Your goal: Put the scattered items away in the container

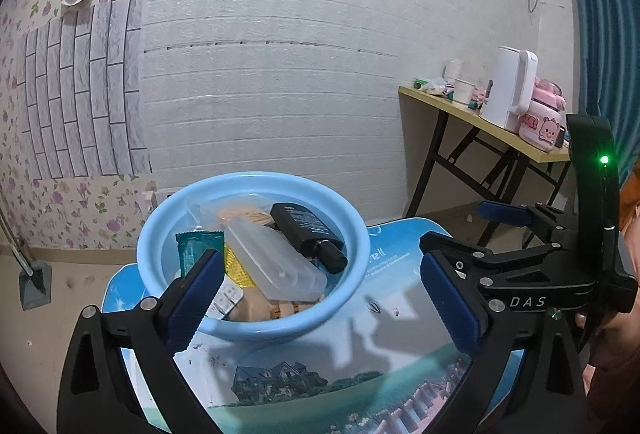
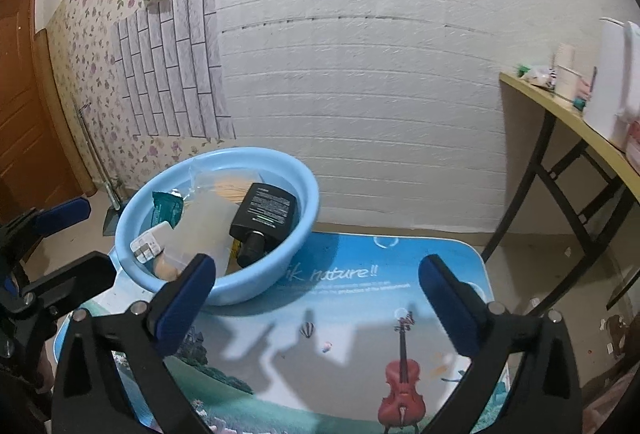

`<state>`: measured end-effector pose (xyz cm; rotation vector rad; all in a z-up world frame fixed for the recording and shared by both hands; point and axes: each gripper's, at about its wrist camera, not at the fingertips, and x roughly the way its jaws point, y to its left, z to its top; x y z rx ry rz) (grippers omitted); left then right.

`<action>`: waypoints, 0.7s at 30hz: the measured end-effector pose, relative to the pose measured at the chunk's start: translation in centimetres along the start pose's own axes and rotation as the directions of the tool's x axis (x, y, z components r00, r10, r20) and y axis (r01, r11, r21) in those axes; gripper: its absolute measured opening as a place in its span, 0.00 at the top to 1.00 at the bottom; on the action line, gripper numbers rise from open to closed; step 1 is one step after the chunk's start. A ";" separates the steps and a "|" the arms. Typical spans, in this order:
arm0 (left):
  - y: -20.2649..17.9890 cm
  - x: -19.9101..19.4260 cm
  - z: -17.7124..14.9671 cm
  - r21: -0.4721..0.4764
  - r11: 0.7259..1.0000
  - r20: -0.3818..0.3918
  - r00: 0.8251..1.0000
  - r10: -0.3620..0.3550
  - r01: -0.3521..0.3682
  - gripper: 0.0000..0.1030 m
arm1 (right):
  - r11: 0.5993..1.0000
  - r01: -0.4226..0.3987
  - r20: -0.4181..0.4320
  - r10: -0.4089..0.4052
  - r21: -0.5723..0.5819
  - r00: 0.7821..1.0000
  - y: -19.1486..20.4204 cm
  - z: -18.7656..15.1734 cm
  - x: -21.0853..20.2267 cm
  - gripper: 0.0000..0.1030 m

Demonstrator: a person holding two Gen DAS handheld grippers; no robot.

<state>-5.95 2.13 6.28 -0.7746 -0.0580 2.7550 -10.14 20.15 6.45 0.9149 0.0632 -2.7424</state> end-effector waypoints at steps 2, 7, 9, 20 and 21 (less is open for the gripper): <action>-0.3 0.0 -0.2 0.005 1.000 -0.001 1.000 0.006 -0.006 0.01 | 1.000 0.011 0.002 -0.011 0.023 1.000 -0.3 -0.2 -0.2 0.00; -0.8 0.3 -0.9 0.008 1.000 -0.019 1.000 0.025 -0.025 0.00 | 0.999 0.009 0.015 -0.009 0.044 1.000 -0.2 -0.7 -0.4 0.00; -0.8 0.6 -1.3 0.008 0.999 -0.033 0.999 0.042 -0.042 0.00 | 0.999 0.003 0.004 -0.004 0.033 1.000 0.1 -1.1 -0.2 0.00; 0.0 1.7 -2.7 -0.018 0.998 -0.053 0.996 0.066 -0.067 0.00 | 1.000 0.015 0.026 -0.015 0.022 1.000 0.4 -2.2 0.5 0.00; 0.1 1.8 -2.8 -0.020 0.998 -0.055 0.996 0.066 -0.068 0.00 | 1.000 0.009 0.013 -0.010 0.029 1.000 0.4 -2.3 0.7 0.00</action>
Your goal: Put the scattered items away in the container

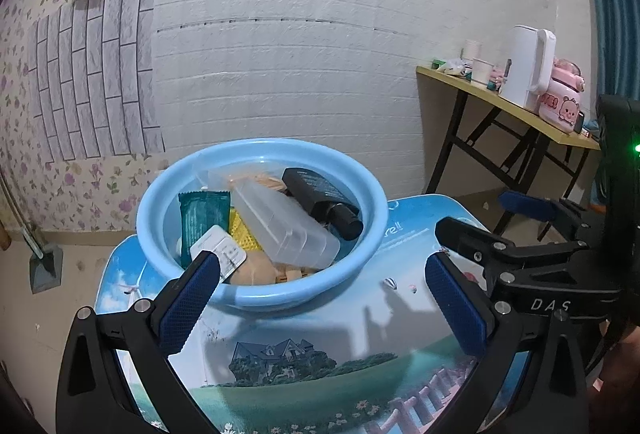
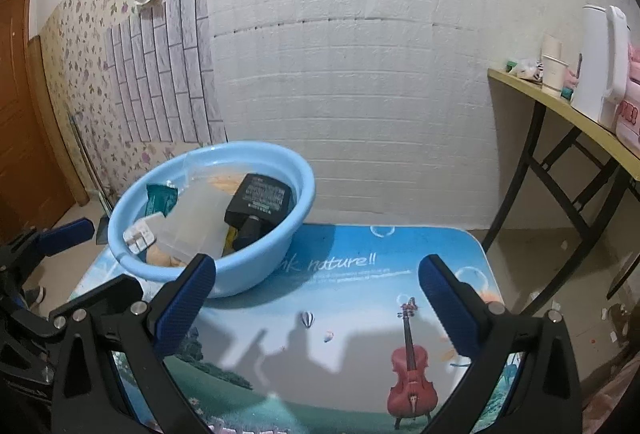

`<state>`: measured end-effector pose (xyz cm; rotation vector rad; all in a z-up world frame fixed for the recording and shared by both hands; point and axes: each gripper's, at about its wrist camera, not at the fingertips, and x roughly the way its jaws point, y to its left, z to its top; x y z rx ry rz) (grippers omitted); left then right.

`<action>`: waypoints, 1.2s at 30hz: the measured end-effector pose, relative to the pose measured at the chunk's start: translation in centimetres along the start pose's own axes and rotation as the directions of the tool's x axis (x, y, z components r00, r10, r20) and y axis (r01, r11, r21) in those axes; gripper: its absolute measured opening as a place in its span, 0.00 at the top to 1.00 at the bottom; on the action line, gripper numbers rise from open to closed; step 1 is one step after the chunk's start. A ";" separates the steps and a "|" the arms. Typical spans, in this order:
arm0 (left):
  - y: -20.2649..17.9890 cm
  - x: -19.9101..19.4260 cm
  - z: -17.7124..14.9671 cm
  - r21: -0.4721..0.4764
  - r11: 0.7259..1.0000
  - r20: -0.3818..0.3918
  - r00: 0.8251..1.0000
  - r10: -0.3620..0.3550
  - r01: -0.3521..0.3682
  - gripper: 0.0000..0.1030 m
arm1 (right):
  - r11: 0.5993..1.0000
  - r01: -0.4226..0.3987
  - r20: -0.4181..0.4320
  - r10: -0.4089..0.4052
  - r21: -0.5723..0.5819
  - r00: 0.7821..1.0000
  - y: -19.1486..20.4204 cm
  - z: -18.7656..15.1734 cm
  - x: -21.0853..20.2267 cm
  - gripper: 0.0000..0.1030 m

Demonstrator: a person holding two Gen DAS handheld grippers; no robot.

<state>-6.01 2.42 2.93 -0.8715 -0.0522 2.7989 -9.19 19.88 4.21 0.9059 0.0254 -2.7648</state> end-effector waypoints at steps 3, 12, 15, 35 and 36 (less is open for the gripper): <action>0.3 0.2 -0.2 -0.018 1.000 -0.003 1.000 -0.003 0.003 0.00 | 1.000 -0.005 -0.018 0.005 0.021 1.000 -0.2 -0.3 0.3 0.00; 0.8 0.1 -0.5 -0.027 0.999 -0.002 1.000 0.020 -0.020 0.00 | 1.000 0.011 -0.039 -0.010 0.018 0.999 -0.1 -0.3 0.4 0.00; 0.9 0.1 -0.5 -0.035 0.999 -0.003 1.000 0.023 -0.023 0.00 | 1.000 0.013 -0.044 -0.012 0.024 0.999 -0.3 -0.4 0.5 0.00; 0.4 0.1 -0.6 -0.044 0.997 -0.011 0.998 0.057 -0.057 0.00 | 1.000 0.020 -0.066 -0.019 0.020 0.998 -0.1 -0.7 0.8 0.00; 0.4 0.0 -0.6 -0.042 0.998 -0.011 0.999 0.051 -0.052 0.00 | 1.000 0.021 -0.065 -0.019 0.018 0.998 0.0 -0.7 0.8 0.00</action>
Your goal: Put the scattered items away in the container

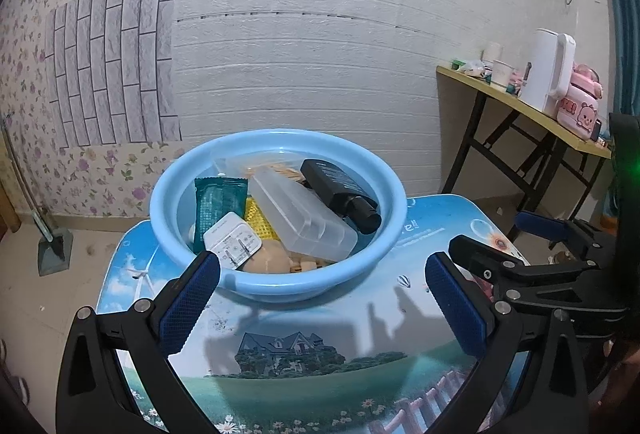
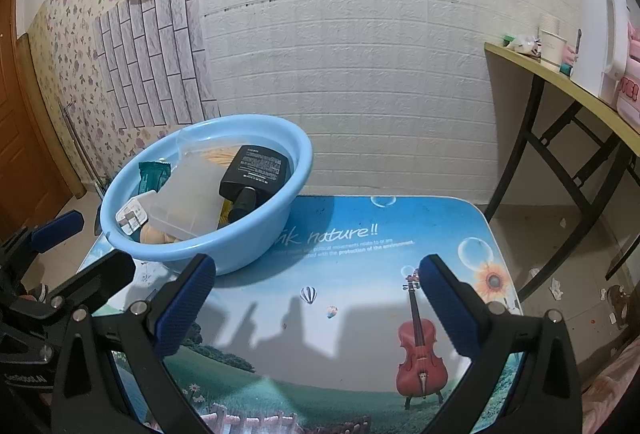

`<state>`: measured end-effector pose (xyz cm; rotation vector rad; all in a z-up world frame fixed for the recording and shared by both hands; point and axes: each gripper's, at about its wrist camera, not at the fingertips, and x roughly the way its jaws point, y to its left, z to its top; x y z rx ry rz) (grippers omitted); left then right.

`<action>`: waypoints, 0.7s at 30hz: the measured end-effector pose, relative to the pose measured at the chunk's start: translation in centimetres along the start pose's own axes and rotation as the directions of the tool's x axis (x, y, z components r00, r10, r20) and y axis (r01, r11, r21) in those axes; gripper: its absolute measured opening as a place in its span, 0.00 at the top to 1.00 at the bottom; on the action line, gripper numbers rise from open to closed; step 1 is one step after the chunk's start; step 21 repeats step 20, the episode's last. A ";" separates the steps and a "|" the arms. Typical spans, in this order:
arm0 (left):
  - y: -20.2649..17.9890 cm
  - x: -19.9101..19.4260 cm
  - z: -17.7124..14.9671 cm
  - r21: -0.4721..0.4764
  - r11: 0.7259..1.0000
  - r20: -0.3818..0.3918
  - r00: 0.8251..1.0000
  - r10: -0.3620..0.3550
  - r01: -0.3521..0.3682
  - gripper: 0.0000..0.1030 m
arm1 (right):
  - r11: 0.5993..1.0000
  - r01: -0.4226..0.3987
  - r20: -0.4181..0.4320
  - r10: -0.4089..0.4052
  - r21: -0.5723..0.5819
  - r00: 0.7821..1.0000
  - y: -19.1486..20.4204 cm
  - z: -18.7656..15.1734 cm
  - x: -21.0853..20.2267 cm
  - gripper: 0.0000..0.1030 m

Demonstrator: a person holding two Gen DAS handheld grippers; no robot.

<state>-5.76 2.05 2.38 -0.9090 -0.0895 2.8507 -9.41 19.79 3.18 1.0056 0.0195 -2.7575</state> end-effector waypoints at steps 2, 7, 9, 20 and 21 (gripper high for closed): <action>-0.1 -0.1 0.0 0.005 1.000 0.001 1.000 -0.004 0.004 0.00 | 1.000 -0.001 -0.002 0.001 0.000 1.000 0.0 0.0 0.0 0.00; -0.3 -0.4 0.0 0.012 1.000 0.014 1.000 0.012 -0.012 0.00 | 1.000 0.003 0.002 -0.003 0.002 1.000 0.0 0.0 -0.1 0.00; -0.2 -0.7 0.0 0.008 1.000 0.018 1.000 0.010 -0.011 0.00 | 1.000 0.001 0.004 -0.001 0.001 1.000 0.1 0.0 -0.2 0.00; -0.8 -2.1 0.2 0.022 1.000 0.039 0.999 0.009 -0.010 0.00 | 1.000 -0.001 0.015 0.001 0.001 1.000 0.2 -0.2 -1.4 0.00; -0.8 -2.1 0.2 0.022 1.000 0.039 0.999 0.009 -0.010 0.00 | 1.000 -0.001 0.015 0.001 0.001 1.000 0.2 -0.2 -1.4 0.00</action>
